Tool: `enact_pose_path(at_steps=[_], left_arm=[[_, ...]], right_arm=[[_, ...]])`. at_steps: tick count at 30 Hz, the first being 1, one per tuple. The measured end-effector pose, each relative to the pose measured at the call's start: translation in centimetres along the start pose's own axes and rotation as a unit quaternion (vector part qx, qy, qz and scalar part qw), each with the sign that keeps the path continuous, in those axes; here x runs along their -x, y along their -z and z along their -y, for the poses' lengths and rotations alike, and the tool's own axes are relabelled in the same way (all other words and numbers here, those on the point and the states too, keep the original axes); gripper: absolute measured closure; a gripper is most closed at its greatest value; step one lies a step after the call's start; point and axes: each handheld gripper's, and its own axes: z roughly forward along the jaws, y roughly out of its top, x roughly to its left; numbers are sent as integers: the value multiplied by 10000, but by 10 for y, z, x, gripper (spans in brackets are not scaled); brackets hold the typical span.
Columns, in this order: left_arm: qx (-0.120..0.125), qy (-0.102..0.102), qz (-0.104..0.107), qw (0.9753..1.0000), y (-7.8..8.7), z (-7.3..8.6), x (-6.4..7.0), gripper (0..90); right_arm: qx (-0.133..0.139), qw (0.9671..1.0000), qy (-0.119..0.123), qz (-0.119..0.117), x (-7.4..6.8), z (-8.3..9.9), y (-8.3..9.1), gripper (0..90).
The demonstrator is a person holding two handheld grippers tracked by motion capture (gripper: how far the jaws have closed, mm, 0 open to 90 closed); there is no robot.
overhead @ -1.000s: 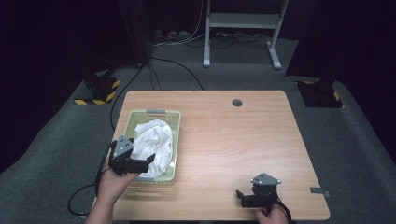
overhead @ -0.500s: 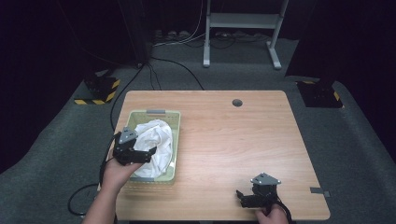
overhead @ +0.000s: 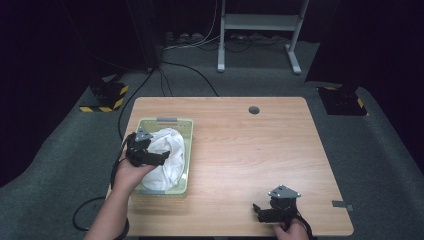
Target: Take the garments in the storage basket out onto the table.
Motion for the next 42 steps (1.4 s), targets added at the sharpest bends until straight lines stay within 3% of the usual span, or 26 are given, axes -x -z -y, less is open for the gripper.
enact_pose_path(at_steps=[6,16,24,31,42], left_arm=[[-235,140,-11,9996,-10,-2,-5,8],[-678,132,-78,9976,-27,-2,-8,8],[-963,158,-16,9952,-39,-2,-9,12],[-1274,276,67,9914,-51,1,-10,8],[-1808,105,52,9834,-67,3,-7,7]], right_arm=[[-6,10000,-8,-5,0,0,0,0],[-4,10000,6,-8,0,0,0,0],[-4,10000,7,-8,0,0,0,0],[-4,10000,6,-9,0,0,0,0],[-4,10000,6,-9,0,0,0,0]])
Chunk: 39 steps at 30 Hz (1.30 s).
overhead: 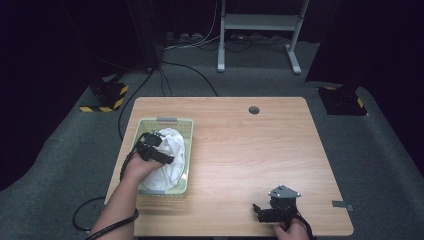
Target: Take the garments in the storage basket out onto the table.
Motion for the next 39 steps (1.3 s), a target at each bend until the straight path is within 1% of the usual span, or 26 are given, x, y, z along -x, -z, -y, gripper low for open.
enact_pose_path(at_steps=[3,5,8,10,11,13,14,16,18,20,22,23,24,26,27,28,30,33,36,39], left_arm=[[-140,-69,-29,9999,-4,0,2,8],[-154,-75,-11,9999,-5,-1,2,8],[-140,-15,47,9999,-6,-1,1,8],[-173,-29,33,9998,-7,-1,2,12],[-212,-73,20,9997,-8,-1,3,20],[-310,-185,-43,9993,-11,-1,6,42],[-358,-259,-118,9990,-12,-1,8,52],[-399,-300,-236,9985,-14,-1,10,72],[-417,-298,-363,9980,-14,-2,11,116],[-406,-301,-405,9979,-13,-3,12,169],[-367,-301,-418,9980,-11,-2,12,262],[-358,-336,-447,9978,-10,-2,12,304],[-360,-376,-471,9975,-9,-2,12,383],[-409,-509,-527,9965,-8,-3,16,454],[-418,-540,-541,9962,-7,-4,17,498],[-422,-556,-571,9959,-7,-4,18,519],[-405,-505,-569,9963,-7,-4,17,563],[-343,-407,-503,9973,-4,-3,14,602],[-249,-285,-357,9986,0,-2,11,643],[-113,-227,-302,9992,7,-2,10,665]], right_arm=[[0,10000,-2,-1,0,0,0,0],[0,10000,0,0,0,0,0,0],[0,10000,-1,1,0,0,0,0],[0,10000,-1,0,0,0,0,0],[0,10000,-2,-1,0,0,0,0],[0,10000,0,0,0,0,0,0],[0,10000,-1,0,0,0,0,0],[0,10000,1,0,0,0,0,0],[-1,10000,-1,0,0,0,0,0],[0,10000,0,0,0,0,0,0],[0,10000,-1,-1,0,0,0,0],[0,10000,0,-1,0,0,0,0],[1,10000,0,0,0,0,0,0],[0,10000,-1,0,0,0,0,0],[0,10000,0,0,0,0,0,0],[0,10000,0,-1,0,0,0,0],[1,10000,-1,-1,0,0,0,0],[9,10000,-6,-10,0,0,0,0],[2,10000,-16,-13,0,0,0,0],[4,10000,-17,-14,0,0,0,0]])
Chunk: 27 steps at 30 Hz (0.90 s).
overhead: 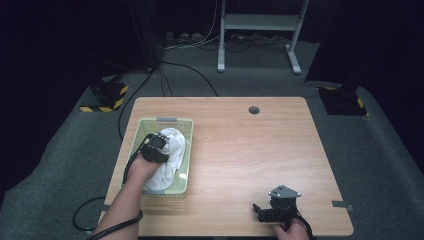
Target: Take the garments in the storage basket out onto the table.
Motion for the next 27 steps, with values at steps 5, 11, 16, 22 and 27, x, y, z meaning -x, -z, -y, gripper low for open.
enact_pose_path(at_steps=[5,11,16,22,27], left_arm=[[276,122,77,9995,8,4,-2,706],[590,178,155,9980,20,10,-5,733],[874,299,219,9955,31,13,-7,736],[1263,442,219,9908,47,14,-7,734],[1556,497,225,9863,58,18,-4,734]], right_arm=[[3,10000,-9,-4,0,0,0,0],[10,10000,-23,-16,1,0,0,0],[22,10000,-33,-29,1,0,0,0],[13,10000,-24,-19,1,0,0,0],[32,10000,-54,-51,1,0,0,0]])
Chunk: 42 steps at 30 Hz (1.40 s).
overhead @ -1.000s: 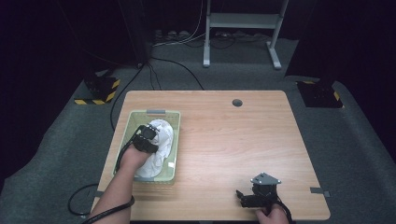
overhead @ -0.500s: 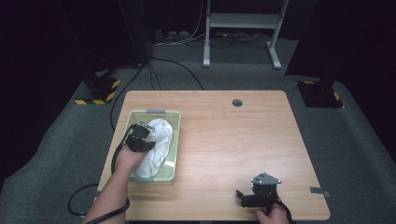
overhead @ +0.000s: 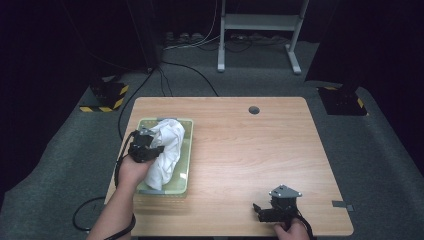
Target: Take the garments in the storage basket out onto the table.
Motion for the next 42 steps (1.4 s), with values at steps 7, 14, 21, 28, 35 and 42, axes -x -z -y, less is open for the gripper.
enact_pose_path(at_steps=[7,14,21,28,35,42], left_arm=[[470,141,29,9988,15,6,2,733],[910,153,-28,9957,32,12,5,731],[1294,188,-13,9914,44,17,8,728],[1637,233,-76,9862,50,22,12,728],[1985,150,-204,9798,56,24,19,729],[2296,88,-265,9729,65,20,27,731]], right_arm=[[14,10000,-16,-23,1,0,0,0],[13,10000,-17,-23,1,0,0,0],[-2,10000,-12,-10,0,0,0,0],[-2,10000,9,0,0,0,0,0],[-3,10000,20,11,0,0,0,0],[-2,10000,14,6,0,0,0,0]])
